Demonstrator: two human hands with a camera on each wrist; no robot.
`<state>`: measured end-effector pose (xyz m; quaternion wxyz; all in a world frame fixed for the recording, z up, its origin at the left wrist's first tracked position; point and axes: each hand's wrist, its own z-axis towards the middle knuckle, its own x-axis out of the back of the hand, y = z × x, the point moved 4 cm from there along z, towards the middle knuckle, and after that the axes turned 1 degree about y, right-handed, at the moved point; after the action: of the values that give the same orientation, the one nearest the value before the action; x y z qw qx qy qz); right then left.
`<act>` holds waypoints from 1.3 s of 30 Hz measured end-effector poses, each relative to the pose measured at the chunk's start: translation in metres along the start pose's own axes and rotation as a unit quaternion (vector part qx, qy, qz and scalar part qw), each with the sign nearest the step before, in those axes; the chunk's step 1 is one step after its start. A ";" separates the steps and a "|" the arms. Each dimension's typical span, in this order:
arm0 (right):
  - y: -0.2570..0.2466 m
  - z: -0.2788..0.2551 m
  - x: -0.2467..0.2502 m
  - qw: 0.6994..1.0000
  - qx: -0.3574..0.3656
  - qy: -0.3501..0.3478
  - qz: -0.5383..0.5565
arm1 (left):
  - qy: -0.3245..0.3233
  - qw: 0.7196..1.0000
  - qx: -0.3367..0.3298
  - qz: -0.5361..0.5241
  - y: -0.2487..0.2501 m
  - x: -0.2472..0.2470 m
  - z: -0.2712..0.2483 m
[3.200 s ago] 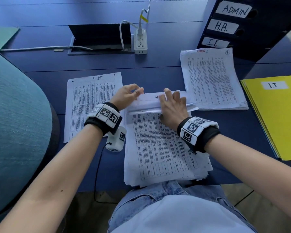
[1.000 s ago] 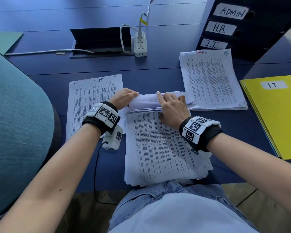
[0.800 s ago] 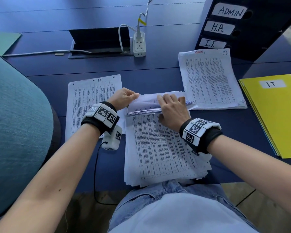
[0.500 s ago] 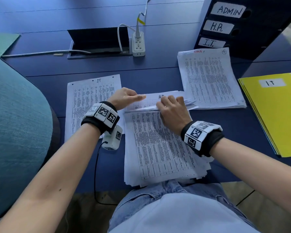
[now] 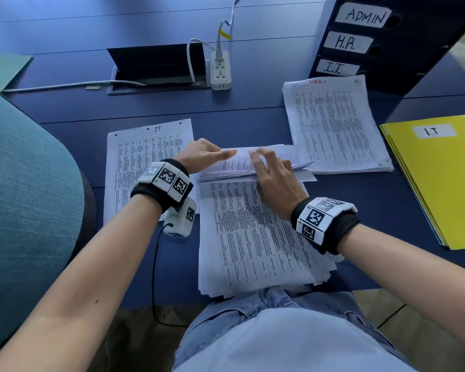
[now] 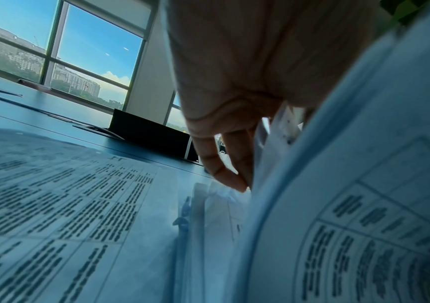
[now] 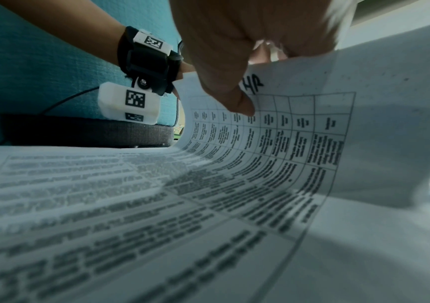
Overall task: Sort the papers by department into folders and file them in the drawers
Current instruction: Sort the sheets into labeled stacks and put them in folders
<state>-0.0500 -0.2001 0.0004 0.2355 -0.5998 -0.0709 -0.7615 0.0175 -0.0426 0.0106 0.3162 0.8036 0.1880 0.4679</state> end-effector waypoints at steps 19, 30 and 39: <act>0.004 -0.007 0.006 0.999 0.033 0.023 -0.010 | 0.048 0.992 -0.042 -0.104 -0.010 0.002 0.001; 0.007 0.004 0.003 0.991 -0.017 -0.042 -0.127 | 0.009 0.988 0.017 -0.156 0.001 -0.006 0.006; -0.004 -0.012 -0.002 0.977 0.020 -0.211 -0.037 | 0.055 0.974 0.018 0.219 -0.027 -0.024 0.025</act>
<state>-0.0624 -0.2009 -0.0042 0.1987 -0.7388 -0.1562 -0.6248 0.0269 -0.0458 -0.0317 0.1812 0.8038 0.0330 0.5657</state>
